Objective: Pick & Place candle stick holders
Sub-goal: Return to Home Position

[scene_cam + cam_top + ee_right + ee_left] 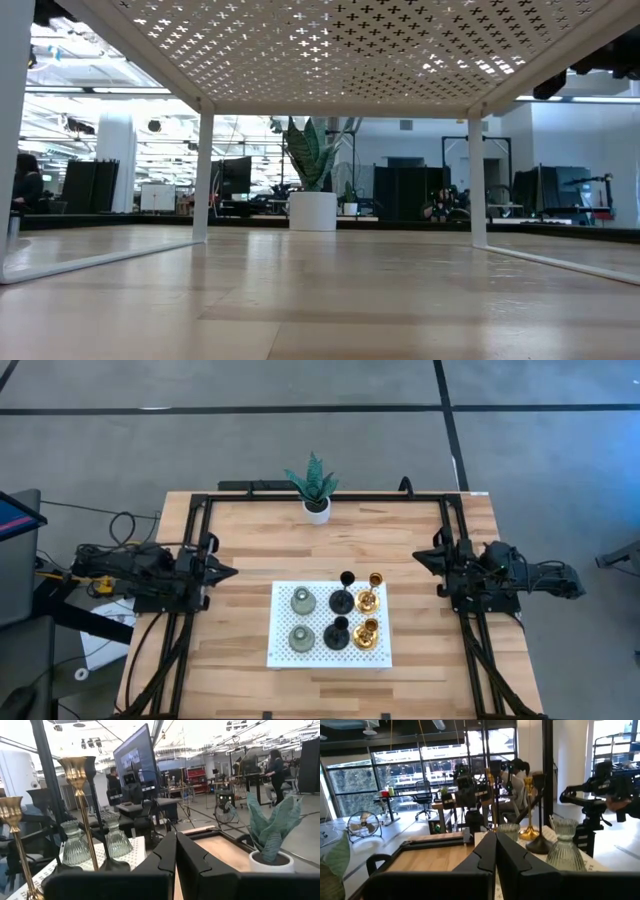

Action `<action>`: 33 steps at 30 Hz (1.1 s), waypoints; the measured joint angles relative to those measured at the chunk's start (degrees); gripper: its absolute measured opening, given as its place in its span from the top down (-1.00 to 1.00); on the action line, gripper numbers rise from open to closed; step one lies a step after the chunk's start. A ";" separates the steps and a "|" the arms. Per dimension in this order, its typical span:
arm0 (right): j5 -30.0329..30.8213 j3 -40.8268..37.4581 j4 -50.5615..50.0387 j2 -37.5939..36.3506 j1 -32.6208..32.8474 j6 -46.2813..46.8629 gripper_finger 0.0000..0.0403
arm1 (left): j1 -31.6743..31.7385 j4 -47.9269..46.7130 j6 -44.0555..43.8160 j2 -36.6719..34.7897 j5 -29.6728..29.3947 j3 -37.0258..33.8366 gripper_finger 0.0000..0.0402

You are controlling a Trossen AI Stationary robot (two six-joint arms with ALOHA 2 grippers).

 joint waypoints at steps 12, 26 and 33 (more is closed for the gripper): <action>0.04 0.00 -0.39 -0.07 0.00 0.02 1.00 | 0.00 -13.64 -3.61 0.00 -1.93 5.33 0.98; 0.61 0.00 -0.70 -0.04 -0.02 0.77 1.00 | 0.00 -7.02 -6.40 0.00 -3.45 -3.03 0.98; 0.50 0.00 -3.91 -0.04 -0.02 -0.02 1.00 | 0.00 5.00 -6.42 -0.02 -1.44 -13.35 0.98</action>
